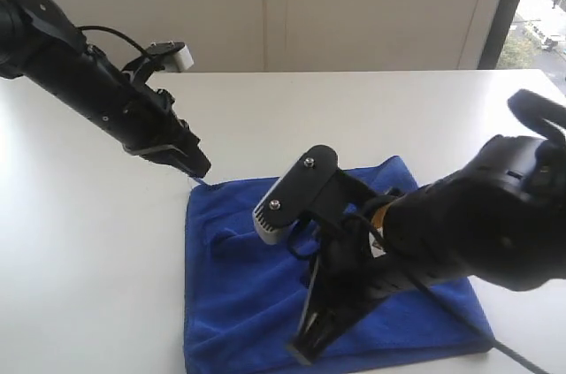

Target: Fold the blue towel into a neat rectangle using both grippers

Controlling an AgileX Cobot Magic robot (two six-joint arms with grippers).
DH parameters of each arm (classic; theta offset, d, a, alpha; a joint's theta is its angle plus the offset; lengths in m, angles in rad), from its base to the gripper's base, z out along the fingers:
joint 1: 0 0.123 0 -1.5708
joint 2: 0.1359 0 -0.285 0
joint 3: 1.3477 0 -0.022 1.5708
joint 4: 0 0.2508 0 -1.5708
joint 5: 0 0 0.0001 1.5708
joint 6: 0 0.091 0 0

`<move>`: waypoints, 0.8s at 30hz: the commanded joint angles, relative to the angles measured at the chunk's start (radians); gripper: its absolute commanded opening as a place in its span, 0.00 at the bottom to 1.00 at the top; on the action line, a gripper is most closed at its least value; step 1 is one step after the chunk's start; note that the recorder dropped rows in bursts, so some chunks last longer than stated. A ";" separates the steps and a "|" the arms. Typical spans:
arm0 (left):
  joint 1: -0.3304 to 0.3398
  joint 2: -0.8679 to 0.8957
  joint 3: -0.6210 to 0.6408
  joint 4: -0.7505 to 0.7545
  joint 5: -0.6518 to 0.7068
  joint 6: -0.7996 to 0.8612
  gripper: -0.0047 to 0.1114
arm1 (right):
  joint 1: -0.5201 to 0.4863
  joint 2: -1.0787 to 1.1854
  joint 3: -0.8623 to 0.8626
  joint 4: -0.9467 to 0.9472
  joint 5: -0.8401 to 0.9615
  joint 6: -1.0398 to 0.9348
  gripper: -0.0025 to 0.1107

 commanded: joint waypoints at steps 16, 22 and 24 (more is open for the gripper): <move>-0.003 0.203 -0.026 -0.061 -0.064 0.163 0.39 | -0.005 0.321 -0.101 0.118 -0.028 -0.021 0.02; -0.009 0.207 -0.026 -0.081 -0.065 0.195 0.39 | -0.005 0.322 -0.101 0.118 -0.051 -0.021 0.02; -0.016 0.207 -0.026 -0.077 -0.065 0.195 0.39 | -0.005 0.322 -0.101 0.118 -0.057 -0.021 0.02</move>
